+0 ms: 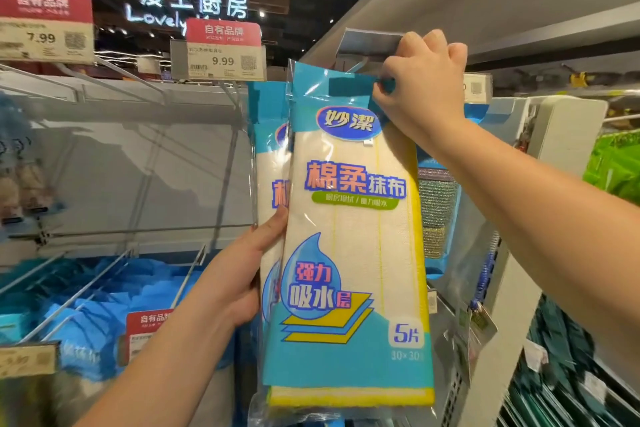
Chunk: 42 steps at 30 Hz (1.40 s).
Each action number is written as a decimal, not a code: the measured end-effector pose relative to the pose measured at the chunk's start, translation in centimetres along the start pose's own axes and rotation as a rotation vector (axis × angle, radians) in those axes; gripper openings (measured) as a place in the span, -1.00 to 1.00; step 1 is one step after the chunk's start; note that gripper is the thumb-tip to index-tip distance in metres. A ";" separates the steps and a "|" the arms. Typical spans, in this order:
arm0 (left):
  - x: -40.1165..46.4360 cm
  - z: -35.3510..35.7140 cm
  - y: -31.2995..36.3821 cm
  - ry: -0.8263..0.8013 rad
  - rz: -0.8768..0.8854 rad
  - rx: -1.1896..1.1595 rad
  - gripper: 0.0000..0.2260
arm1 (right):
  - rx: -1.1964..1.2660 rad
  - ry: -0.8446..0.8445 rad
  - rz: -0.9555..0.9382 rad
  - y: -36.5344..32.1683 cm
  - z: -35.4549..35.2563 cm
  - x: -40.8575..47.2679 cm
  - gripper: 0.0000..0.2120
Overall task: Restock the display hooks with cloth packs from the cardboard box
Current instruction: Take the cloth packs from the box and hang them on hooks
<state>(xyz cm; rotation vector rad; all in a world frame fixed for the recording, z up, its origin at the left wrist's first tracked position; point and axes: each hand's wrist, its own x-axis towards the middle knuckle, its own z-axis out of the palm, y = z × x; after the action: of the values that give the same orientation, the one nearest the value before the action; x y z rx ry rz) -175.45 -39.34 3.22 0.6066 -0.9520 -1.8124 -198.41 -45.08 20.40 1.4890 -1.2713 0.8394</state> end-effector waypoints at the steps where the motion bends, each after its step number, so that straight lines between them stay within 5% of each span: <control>1: 0.0 0.1 0.1 -0.002 -0.005 0.000 -0.49 | -0.014 -0.008 0.003 0.0 0.1 0.0 -0.69; 21: 0.9 0.6 1.6 0.099 -0.114 -0.010 -0.55 | -0.104 -0.042 0.094 -0.7 1.6 0.5 -0.73; 42: 3.0 -1.8 1.2 0.160 0.043 0.182 -0.56 | -0.185 -0.184 0.139 -1.6 2.1 0.1 -0.73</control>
<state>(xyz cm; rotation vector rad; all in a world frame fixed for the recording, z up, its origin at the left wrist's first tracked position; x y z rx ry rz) -174.69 -42.96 3.15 0.8253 -1.0193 -1.6243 -196.98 -47.11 19.50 1.3650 -1.5602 0.6646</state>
